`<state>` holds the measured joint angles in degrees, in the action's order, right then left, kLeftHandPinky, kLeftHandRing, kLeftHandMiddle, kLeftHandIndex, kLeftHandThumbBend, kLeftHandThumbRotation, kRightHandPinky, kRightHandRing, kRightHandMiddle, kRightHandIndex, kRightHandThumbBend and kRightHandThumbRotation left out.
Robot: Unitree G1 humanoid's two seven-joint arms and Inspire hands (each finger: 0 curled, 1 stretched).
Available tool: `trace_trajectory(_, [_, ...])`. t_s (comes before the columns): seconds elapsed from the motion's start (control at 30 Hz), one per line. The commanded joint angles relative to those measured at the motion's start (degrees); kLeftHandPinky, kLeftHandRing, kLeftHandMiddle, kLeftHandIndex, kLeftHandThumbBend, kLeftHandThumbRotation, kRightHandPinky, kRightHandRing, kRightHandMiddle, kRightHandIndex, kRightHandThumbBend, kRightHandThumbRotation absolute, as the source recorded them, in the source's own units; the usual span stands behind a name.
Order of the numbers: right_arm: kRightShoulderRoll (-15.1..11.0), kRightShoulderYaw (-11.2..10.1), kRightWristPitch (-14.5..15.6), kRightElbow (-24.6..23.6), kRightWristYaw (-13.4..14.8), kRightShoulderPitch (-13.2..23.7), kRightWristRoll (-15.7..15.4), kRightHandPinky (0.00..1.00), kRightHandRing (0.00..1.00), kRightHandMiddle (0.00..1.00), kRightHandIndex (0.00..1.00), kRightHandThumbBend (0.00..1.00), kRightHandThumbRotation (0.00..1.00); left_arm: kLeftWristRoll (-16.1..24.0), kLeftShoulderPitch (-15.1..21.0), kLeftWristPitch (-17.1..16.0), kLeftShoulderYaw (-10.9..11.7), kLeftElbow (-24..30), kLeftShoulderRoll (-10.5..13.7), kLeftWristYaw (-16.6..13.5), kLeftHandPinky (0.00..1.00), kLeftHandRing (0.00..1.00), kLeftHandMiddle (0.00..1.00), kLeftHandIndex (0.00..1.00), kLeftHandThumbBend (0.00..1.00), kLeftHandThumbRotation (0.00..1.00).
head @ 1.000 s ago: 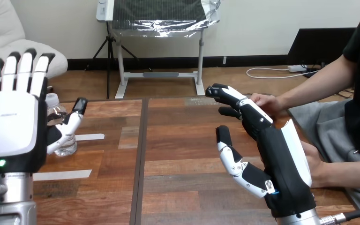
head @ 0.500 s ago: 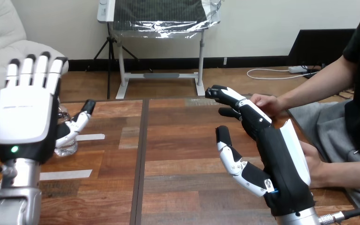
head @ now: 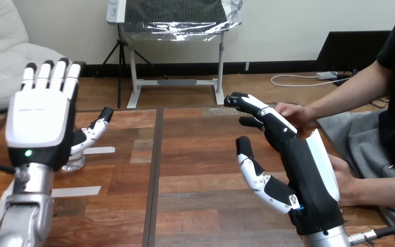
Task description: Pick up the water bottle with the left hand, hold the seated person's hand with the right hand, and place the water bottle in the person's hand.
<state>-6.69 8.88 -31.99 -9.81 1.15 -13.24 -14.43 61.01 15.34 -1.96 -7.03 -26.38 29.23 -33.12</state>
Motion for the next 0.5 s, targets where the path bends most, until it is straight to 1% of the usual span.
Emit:
trace_trajectory(0.0, [0.2,-0.4,-1.0,-0.1,0.0,3.6,0.4,0.79,0.85,0.87,0.78,0.06,0.00,-1.3,6.7,0.4,-1.5,-3.6,1.7,-0.7,0.96,0.95,0.97,0.94,0.46,1.00])
trace_trajectory(0.27, [0.2,-0.4,-1.0,-0.2,0.0,3.7,0.2,0.78,0.85,0.87,0.78,0.06,0.00,-3.0,9.8,-0.1,-3.0,-8.3,1.6,-0.4,0.94,0.95,0.97,0.93,0.48,1.00])
trace_trajectory(0.47, [0.1,-0.4,-0.6,-0.5,-0.2,3.7,0.1,0.78,0.85,0.87,0.77,0.05,0.00,-4.1,12.0,-0.6,-4.3,-12.2,1.7,-1.3,0.94,0.95,0.97,0.92,0.48,1.00])
